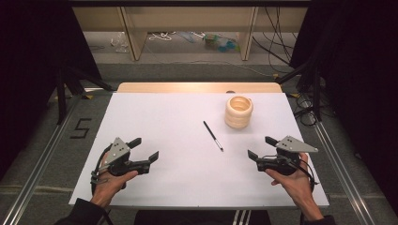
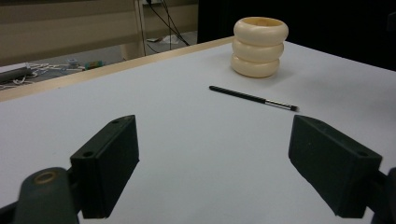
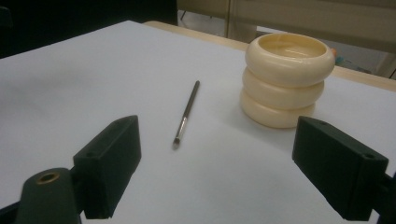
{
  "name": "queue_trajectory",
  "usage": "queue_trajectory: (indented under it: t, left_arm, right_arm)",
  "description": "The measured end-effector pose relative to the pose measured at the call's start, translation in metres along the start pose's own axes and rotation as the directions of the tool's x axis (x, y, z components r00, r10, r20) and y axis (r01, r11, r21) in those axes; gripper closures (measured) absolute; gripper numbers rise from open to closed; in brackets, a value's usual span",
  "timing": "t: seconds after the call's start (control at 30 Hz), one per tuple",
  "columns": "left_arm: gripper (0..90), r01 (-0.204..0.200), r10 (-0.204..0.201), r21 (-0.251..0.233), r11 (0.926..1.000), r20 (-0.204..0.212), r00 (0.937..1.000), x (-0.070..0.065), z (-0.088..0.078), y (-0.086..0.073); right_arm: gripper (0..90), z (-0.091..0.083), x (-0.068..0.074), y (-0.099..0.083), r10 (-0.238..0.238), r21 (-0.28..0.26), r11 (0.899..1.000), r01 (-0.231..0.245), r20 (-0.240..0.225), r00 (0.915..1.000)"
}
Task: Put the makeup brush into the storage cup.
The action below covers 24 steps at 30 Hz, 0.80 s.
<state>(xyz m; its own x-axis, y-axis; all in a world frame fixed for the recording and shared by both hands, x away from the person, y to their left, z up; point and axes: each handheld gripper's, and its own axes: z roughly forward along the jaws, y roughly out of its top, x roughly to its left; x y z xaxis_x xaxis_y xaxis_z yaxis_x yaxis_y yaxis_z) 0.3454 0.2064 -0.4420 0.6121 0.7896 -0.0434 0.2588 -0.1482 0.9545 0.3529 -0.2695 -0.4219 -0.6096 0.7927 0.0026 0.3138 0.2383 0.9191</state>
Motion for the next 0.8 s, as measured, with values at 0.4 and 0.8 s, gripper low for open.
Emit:
queue_trajectory:
  t: [0.4, 0.8]
  left_arm:
    - [16.0, 0.001, -0.001, -0.002, 1.0000, 0.001, 1.0000, 0.001, 0.000, 0.000]
    - [16.1, -0.005, 0.005, 0.001, 1.0000, 0.001, 1.0000, 0.001, 0.001, 0.000]
  right_arm:
    - [16.3, 0.026, -0.006, 0.027, -0.010, 0.104, 0.995, 0.010, -0.002, 0.9999]
    - [17.9, 0.058, -0.003, 0.046, -0.038, 0.241, 0.969, 0.046, -0.037, 0.9986]
